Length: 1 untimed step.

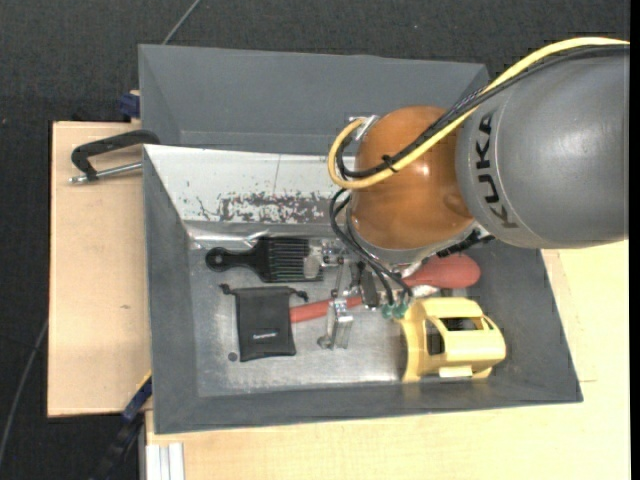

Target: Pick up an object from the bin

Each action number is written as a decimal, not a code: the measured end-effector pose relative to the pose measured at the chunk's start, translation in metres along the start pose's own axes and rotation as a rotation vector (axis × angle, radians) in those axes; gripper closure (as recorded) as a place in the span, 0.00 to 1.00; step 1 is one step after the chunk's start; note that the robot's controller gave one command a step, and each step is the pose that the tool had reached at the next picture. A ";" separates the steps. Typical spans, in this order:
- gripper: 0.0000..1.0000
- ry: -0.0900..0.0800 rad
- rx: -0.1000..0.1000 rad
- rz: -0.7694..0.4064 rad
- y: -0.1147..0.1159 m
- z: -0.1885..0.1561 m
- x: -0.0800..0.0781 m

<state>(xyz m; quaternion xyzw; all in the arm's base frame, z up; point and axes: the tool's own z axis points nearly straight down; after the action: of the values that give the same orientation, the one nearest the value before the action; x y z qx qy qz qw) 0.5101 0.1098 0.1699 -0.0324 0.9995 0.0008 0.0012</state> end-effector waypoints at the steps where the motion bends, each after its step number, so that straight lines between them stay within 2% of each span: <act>1: 0.00 -0.001 -0.001 -0.032 -0.054 0.010 -0.012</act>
Offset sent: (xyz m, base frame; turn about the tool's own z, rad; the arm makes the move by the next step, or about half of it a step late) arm 0.0333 -0.0772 -0.0438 -0.0181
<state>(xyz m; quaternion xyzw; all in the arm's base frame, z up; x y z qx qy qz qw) 0.5255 0.0566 0.1596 -0.0483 0.9988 0.0011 0.0015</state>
